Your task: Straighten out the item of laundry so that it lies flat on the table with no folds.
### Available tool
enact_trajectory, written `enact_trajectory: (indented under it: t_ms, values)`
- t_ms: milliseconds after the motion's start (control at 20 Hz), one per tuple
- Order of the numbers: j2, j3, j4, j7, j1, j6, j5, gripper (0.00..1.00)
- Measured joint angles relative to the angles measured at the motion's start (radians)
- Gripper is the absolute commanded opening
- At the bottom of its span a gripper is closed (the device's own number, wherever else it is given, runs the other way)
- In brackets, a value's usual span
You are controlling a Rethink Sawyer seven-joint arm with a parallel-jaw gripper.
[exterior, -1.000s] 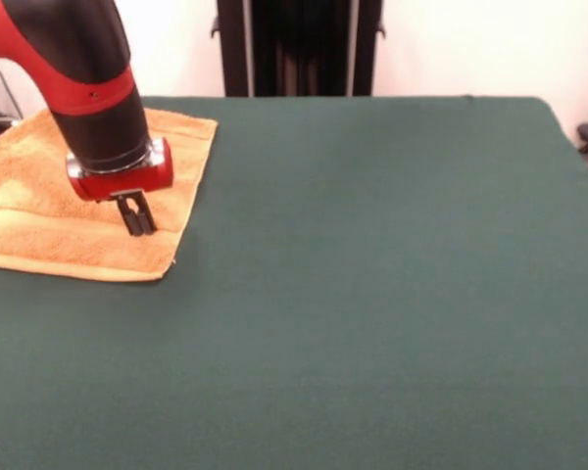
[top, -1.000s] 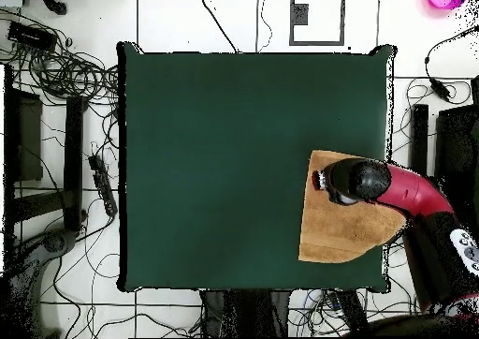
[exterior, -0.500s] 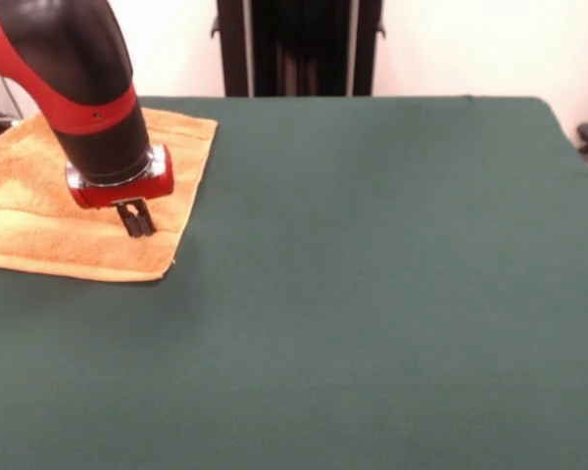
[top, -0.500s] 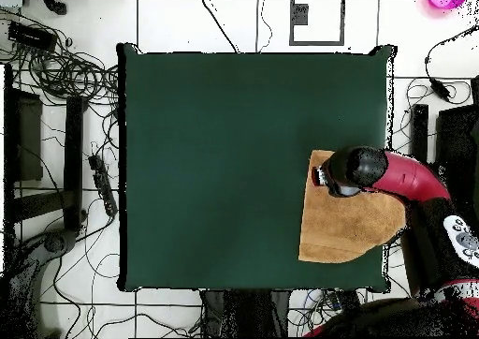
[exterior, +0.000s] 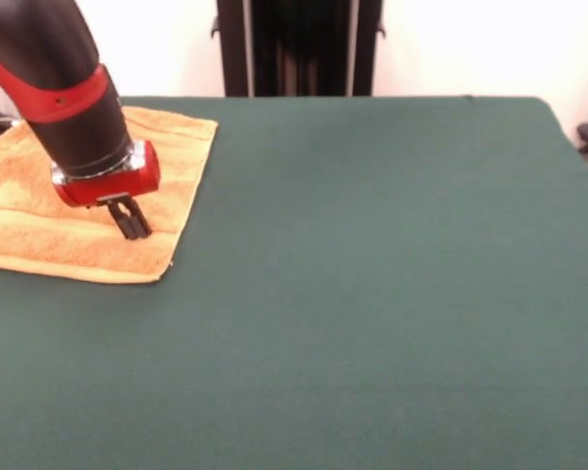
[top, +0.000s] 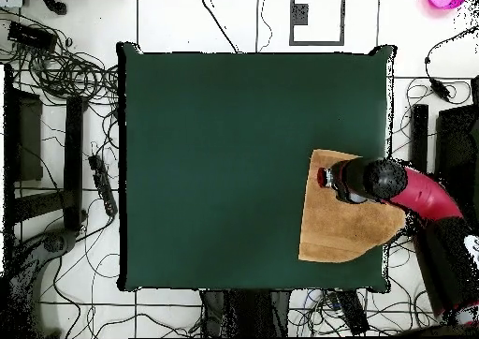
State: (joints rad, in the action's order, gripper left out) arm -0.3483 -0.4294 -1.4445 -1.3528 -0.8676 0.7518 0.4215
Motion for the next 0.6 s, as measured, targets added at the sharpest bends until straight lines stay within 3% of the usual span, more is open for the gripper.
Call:
enact_trajectory:
  t_ms: [600]
  values:
    - [0.025,-0.153,-0.163,0.000,-0.205,-0.221,0.038,0.00]
